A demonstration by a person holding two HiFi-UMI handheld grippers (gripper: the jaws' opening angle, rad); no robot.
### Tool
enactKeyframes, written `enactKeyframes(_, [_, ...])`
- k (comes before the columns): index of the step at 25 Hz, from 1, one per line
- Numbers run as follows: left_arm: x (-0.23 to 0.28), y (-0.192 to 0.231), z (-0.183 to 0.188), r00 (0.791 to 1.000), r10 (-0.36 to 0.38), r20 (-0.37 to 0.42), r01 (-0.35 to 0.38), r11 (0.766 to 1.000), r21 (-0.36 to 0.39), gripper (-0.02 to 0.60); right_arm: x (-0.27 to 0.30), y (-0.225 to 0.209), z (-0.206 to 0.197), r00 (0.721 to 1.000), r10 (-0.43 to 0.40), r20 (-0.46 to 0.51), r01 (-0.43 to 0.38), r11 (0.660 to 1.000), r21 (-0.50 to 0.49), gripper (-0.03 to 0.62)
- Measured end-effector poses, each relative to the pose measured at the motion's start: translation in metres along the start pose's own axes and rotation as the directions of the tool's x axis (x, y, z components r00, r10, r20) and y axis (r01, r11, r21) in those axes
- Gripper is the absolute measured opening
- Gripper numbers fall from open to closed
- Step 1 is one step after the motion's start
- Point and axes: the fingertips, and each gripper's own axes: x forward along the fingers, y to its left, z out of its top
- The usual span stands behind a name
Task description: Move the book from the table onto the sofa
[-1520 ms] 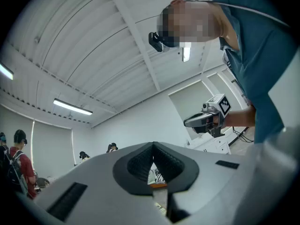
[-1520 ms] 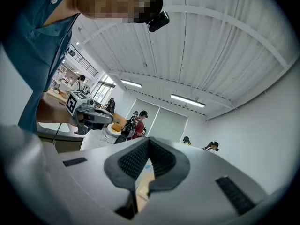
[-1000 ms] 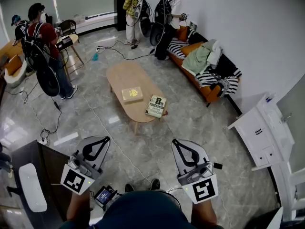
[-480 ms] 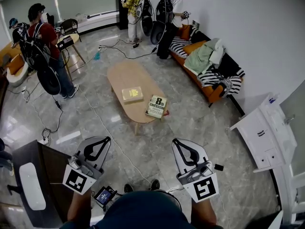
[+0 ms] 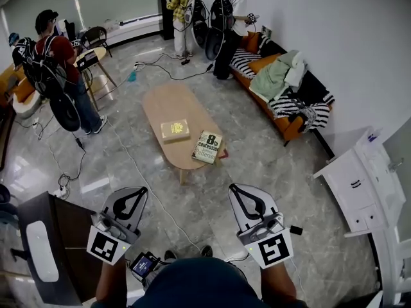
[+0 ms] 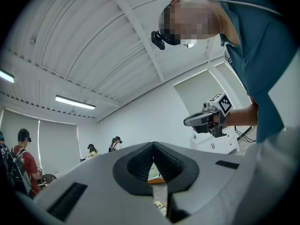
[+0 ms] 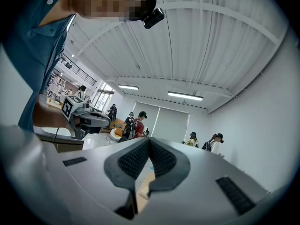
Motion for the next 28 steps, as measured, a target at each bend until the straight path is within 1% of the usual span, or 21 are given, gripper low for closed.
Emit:
enactKeyframes(3, [0.007,0.001,0.000,0.999,0.041,0.021,-0.041,0.999,-0.011,0.003,0.009,-0.009,-0.006,0.999,0.037,-0.022,-0.037,0.999,0.002,0.014])
enactKeyframes(5, [0.016,-0.008,-0.005,0.998,0.064,0.016,-0.063,0.998,-0.015,0.003,0.008,-0.021,-0.012,0.998,0.065,-0.015,-0.065,0.998,-0.014,0.014])
enactKeyframes(8, [0.033,-0.016,-0.014,0.998,0.051,-0.021,-0.052,0.999,-0.013,0.003,0.008,-0.038,-0.015,0.998,0.055,0.031,-0.055,0.998,0.016,0.014])
enactKeyframes(10, [0.036,-0.010,-0.018,0.999,0.037,-0.031,-0.037,0.999,0.000,0.003,0.015,-0.039,-0.019,0.998,0.058,0.012,-0.058,0.998,0.017,0.014])
enactKeyframes(13, [0.043,0.013,-0.024,0.999,0.030,-0.010,-0.030,1.000,0.005,0.003,0.036,-0.041,-0.028,0.998,0.055,-0.026,-0.055,0.998,-0.004,0.014])
enactKeyframes(18, [0.054,0.055,-0.044,1.000,0.005,-0.014,-0.005,1.000,-0.026,0.003,0.077,-0.045,-0.030,1.000,0.013,-0.014,-0.013,1.000,-0.002,0.014])
enactKeyframes(21, [0.061,0.084,-0.051,1.000,-0.009,0.004,0.009,0.999,-0.036,0.003,0.105,-0.046,-0.035,1.000,-0.005,-0.029,0.004,1.000,-0.009,0.014])
enactKeyframes(28, [0.076,0.140,-0.079,0.997,-0.074,0.018,0.075,0.995,-0.062,0.003,0.167,-0.044,-0.045,0.997,-0.055,-0.057,0.054,0.998,-0.021,0.014])
